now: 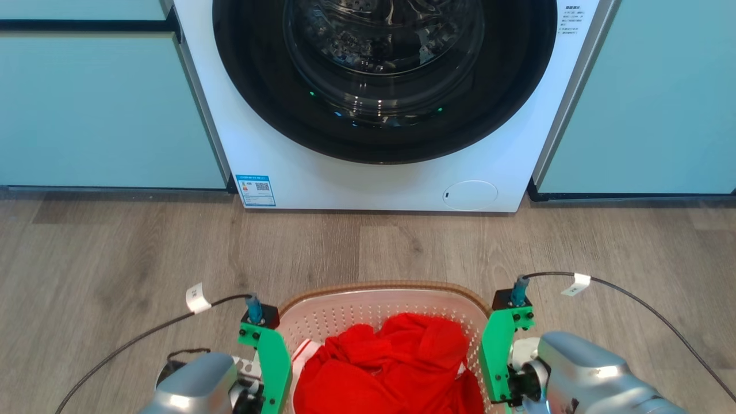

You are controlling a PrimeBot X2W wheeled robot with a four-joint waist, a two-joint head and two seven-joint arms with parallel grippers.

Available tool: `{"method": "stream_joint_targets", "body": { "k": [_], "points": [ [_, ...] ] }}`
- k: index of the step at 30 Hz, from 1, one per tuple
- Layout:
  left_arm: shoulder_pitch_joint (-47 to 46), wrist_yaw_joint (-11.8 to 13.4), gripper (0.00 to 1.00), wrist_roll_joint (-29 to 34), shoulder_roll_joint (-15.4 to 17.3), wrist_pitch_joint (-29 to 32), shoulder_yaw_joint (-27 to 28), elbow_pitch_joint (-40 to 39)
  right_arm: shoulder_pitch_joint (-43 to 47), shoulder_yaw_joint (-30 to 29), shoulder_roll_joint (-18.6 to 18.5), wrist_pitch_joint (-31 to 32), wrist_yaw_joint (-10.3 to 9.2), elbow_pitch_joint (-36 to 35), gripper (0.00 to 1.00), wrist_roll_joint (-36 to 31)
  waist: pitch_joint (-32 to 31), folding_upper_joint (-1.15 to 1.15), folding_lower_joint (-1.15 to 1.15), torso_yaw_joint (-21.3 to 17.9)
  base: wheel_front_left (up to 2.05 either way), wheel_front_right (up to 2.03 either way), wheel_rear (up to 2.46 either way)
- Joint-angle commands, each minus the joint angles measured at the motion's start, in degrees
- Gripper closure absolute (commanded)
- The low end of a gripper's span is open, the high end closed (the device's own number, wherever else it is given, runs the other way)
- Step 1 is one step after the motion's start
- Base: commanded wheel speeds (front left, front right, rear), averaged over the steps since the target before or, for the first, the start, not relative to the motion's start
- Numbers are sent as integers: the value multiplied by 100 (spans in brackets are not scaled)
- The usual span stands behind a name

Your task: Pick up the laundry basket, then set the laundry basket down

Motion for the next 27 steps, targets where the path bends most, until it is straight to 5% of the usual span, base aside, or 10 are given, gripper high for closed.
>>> {"method": "stream_joint_targets", "body": {
  "k": [1, 27],
  "points": [
    [-226, -54, 100, 28, -27, 39, 3, -87, -333, 2, 123, -178, 43, -150, 100, 7, 1, 0, 0, 5, 0, 0, 0],
    [-247, -54, 100, -16, -50, -22, -6, -13, -380, 168, 123, -189, 43, -103, 100, 178, -28, 0, 0, -15, 0, 0, 0]
  ]
}}
